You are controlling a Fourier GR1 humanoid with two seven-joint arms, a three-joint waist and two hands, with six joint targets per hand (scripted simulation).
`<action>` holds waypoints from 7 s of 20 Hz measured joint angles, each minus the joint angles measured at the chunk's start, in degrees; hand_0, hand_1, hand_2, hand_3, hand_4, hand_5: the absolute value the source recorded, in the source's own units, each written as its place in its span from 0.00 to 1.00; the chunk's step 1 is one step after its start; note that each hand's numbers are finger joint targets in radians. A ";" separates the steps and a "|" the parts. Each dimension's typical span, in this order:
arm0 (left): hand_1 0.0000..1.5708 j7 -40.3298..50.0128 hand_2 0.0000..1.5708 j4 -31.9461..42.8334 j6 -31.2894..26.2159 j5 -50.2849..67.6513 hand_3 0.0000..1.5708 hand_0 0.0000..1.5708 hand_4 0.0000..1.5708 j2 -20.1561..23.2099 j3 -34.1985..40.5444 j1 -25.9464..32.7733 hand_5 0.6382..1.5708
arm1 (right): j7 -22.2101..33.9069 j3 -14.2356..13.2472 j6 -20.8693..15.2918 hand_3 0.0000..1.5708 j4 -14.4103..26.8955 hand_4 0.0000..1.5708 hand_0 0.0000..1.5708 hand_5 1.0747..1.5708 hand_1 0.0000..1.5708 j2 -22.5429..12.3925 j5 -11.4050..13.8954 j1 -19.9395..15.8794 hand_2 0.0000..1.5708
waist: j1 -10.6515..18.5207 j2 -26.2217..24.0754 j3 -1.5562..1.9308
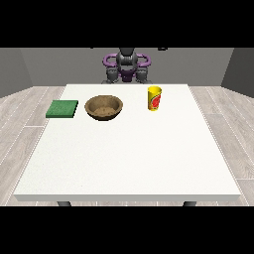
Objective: Pick the cup and pour the ball into the bowl, then pick the bowl and place it on the pad
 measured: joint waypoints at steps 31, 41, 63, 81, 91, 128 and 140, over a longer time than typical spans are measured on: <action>0.00 -52.08 0.00 55.52 -6.17 -2.93 0.00 0.00 0.23 3.67 11.52 -14.67 0.89 | -22.20 -10.45 12.09 0.00 18.77 0.43 0.00 0.99 0.00 -4.65 -6.70 -8.62 0.00 | -3.68 20.16 0.00; 0.82 -64.13 1.00 66.82 2.65 -6.16 1.00 0.82 0.87 5.15 14.61 -18.25 0.88 | -21.05 -14.12 17.08 0.10 17.62 0.41 0.00 0.99 0.00 -9.33 -11.96 -10.81 0.00 | -8.29 24.23 0.24; 0.87 -23.23 1.00 74.69 27.83 -49.18 1.00 0.87 0.92 3.75 -13.26 -34.44 0.97 | -20.19 -20.56 23.08 0.00 38.26 0.44 0.00 0.98 0.00 -15.62 -14.96 -10.87 0.00 | -3.98 8.30 0.34; 0.26 12.88 0.85 78.59 7.93 -76.44 0.99 0.26 0.65 -0.82 -34.28 -53.12 1.00 | -21.79 -18.65 26.03 0.21 46.51 0.44 0.00 0.97 0.00 -15.90 -13.75 -16.10 0.00 | -7.27 7.25 0.09; 0.00 12.91 0.73 68.39 -6.43 -78.80 0.95 0.00 0.66 -0.93 -40.16 -51.56 1.00 | -23.78 -17.64 23.01 0.03 48.58 0.45 0.00 0.95 0.00 -13.86 -11.54 -17.06 0.00 | -5.50 6.54 0.03; 0.00 -10.34 0.00 38.47 -25.00 5.38 0.00 0.00 0.64 24.13 24.83 -42.30 0.96 | -39.73 -19.91 9.36 0.00 65.05 0.34 0.00 0.97 0.00 -4.58 -7.99 -22.81 0.00 | 14.85 19.60 0.05; 0.00 -7.94 0.00 31.22 -26.58 10.88 0.00 0.00 0.65 28.63 26.94 -40.12 0.96 | -51.52 -21.58 12.68 0.00 76.73 0.29 0.00 0.95 0.00 -7.01 -8.51 -28.36 0.00 | 14.92 24.73 -0.74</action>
